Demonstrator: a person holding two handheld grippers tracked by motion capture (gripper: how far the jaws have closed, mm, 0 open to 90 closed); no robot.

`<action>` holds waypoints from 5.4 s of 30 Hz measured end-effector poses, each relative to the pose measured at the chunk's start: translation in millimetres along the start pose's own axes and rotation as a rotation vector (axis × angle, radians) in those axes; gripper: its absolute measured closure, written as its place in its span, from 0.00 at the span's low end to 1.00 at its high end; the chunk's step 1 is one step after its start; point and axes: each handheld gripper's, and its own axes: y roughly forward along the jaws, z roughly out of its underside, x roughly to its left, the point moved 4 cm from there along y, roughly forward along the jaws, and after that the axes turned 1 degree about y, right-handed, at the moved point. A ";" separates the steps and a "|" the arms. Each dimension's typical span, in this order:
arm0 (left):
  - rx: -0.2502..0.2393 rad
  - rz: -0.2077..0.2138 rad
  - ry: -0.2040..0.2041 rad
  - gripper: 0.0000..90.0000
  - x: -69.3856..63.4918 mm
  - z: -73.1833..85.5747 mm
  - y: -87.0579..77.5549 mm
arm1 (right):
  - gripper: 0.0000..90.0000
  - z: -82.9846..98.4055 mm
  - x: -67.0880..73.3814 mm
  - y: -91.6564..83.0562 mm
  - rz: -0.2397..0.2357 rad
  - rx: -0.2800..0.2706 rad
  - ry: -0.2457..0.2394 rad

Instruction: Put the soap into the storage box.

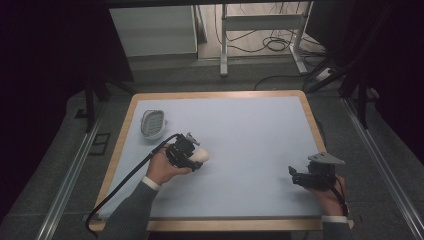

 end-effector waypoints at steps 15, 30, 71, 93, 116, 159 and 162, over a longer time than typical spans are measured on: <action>-0.022 -0.013 -0.007 0.55 7.8 -0.8 -11.6 | 0.11 0.7 0.4 1.0 -0.001 0.003 -0.002; -0.020 -0.027 -0.007 0.55 15.7 -3.9 -18.8 | 0.11 2.0 0.2 2.3 -0.002 0.008 -0.004; -0.056 -0.076 -0.059 0.55 49.3 -11.5 -38.5 | 0.11 3.3 -2.5 1.6 0.006 0.009 -0.003; -0.054 -0.103 -0.077 0.55 67.5 -20.5 -47.0 | 0.11 3.6 -3.9 0.9 0.008 0.009 0.002; -0.053 -0.133 -0.131 0.55 95.6 -23.7 -46.9 | 0.11 4.0 -4.4 1.0 0.008 0.010 0.000; -0.019 -0.178 -0.263 0.55 146.2 -15.7 -43.5 | 0.11 5.8 -6.6 1.9 0.011 0.015 0.005; -0.018 -0.180 -0.271 0.55 148.8 -15.2 -44.0 | 0.11 6.0 -6.8 2.0 0.011 0.015 0.006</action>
